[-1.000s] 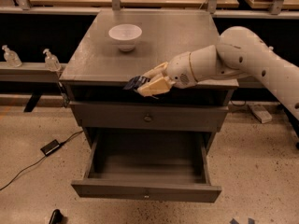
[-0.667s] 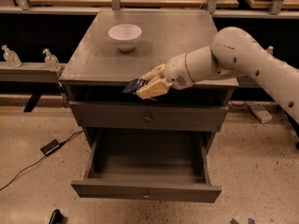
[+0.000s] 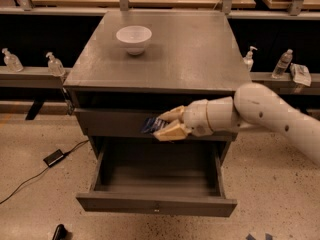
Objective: Place rxbar blueberry into middle drawer
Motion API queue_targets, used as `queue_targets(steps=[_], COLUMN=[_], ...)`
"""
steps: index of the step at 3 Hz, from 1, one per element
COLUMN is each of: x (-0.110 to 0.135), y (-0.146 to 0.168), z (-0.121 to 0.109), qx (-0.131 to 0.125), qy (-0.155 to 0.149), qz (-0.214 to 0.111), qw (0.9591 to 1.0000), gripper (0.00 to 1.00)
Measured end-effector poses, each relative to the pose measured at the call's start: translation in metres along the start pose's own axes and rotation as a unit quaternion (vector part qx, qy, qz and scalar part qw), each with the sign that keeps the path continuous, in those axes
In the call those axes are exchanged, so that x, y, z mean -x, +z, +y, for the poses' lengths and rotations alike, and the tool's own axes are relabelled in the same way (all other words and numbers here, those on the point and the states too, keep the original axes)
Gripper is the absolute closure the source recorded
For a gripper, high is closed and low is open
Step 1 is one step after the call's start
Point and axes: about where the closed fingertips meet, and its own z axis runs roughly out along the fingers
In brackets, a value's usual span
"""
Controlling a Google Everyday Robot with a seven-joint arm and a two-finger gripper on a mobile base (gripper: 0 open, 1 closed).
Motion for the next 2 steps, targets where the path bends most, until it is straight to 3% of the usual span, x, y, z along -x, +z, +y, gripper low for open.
queue_targets(steps=[1, 2], x=[-0.077, -0.116], y=[-0.004, -0.018], z=[0.027, 0.023], qx=[-0.01, -0.027], qy=[0.034, 0.055], qz=[-0.031, -0.023], qw=[0.9989, 0.9979], gripper=[1.0, 1.0])
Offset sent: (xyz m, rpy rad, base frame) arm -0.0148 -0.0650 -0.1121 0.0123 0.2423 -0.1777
